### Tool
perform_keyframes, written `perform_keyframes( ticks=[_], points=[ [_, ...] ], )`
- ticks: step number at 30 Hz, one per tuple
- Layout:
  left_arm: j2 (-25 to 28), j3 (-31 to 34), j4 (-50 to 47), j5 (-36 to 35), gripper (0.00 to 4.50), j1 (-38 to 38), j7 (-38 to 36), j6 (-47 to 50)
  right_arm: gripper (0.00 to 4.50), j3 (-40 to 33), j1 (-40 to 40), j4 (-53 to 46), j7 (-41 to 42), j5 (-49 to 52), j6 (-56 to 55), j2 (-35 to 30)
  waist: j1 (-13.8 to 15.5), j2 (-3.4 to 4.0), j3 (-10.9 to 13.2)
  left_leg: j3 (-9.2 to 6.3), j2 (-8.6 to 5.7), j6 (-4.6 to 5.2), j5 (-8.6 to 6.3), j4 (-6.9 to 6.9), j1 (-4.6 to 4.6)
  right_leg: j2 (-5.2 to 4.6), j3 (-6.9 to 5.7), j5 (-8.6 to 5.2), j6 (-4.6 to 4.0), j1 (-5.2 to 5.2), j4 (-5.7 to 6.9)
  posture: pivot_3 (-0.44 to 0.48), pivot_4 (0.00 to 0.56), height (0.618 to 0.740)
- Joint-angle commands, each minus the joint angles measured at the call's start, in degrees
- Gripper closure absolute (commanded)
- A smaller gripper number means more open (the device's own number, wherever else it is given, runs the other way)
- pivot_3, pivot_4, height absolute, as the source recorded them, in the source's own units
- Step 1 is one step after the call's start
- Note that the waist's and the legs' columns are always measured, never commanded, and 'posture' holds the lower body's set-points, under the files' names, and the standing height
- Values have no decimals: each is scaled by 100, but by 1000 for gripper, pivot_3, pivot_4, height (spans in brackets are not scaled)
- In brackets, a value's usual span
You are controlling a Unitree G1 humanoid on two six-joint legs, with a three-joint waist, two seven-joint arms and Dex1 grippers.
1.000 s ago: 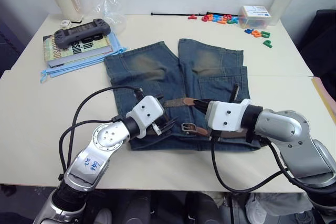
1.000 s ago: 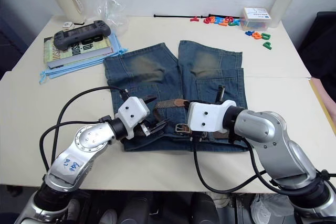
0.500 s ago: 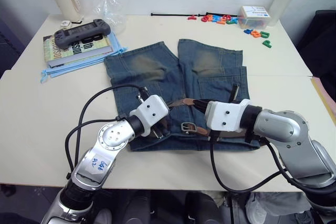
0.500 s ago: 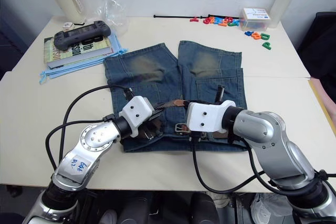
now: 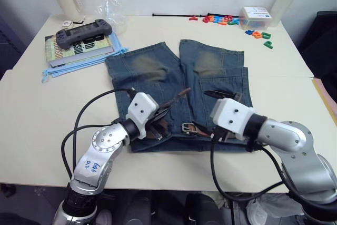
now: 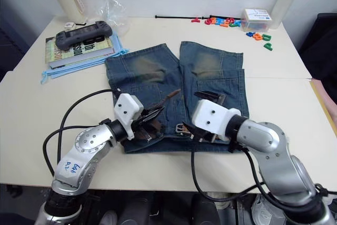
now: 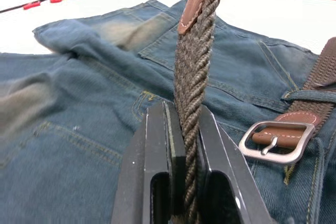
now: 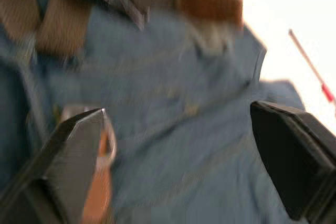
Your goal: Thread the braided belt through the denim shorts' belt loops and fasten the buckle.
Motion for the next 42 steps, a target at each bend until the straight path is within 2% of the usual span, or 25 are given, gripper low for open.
perform_keyframes(
  ticks=[1, 9, 16, 20, 24, 26, 27, 34, 42],
  points=[
    [-93, 288, -108, -306, 4500, -13, 42, 189, 60, 316, 443, -423, -139, -97, -158, -58, -16, -1, 0, 0, 1, -1, -1, 2, 0, 0, 0, 0, 0, -1, 0, 0, 150, 706],
    [-71, 403, -114, -490, 4500, -71, 59, 416, 60, 1217, 662, 41, -877, -849, -409, 270, -31, -1, -1, 2, 3, -4, 0, 6, 3, 6, 6, 0, 0, -4, 11, 0, 150, 706],
    [21, 342, -125, -495, 4500, -70, 37, 427, 60, 1473, 630, 583, -1287, -1379, -460, 494, -20, -1, -1, 3, 1, -6, 1, 7, 3, 15, 6, 0, 0, -4, 11, 0, 150, 706],
    [140, 213, -68, -346, 4500, -56, 25, 400, 1196, 1367, 572, 623, -1431, -1305, -306, 848, -29, -1, -1, 3, 3, -8, 2, 6, 3, 15, 7, 0, -1, -4, 12, 0, 150, 706],
    [191, 143, -23, -296, 4500, -44, 70, 424, 3472, 1274, 522, 558, -1423, -1252, -12, 1044, -24, -1, -1, 3, 2, -9, 2, 7, 3, 18, 7, 0, -1, -6, 15, 0, 150, 706],
    [234, 58, 38, -196, 4500, -39, 108, 482, 4234, 1224, 421, 469, -1427, -1214, 306, 1189, -26, 0, -1, 4, 2, -8, 2, 7, 3, 17, 8, 0, -1, -6, 16, 0, 150, 706],
    [249, 28, 59, -156, 4500, -35, 117, 491, 4447, 1222, 381, 437, -1420, -1207, 417, 1228, -27, 0, -1, 4, 2, -8, 2, 7, 3, 17, 8, 0, -1, -6, 17, 0, 150, 706],
    [745, -683, 244, 134, 4500, -42, -134, 1101, 4445, 1201, -235, 254, -1679, -1240, 1828, 1810, -57, 0, -2, 6, 2, -11, 2, 7, 3, 14, 13, -3, -5, -16, 33, 0, 150, 706],
    [764, -754, 141, 50, 4500, -240, -78, 1852, 4445, 1269, -669, 109, -2226, -1335, 3060, 2359, -65, 0, -2, 6, 0, -13, 0, 6, 1, 4, 15, -4, -8, -23, 43, 0, 150, 706]
  ],
)
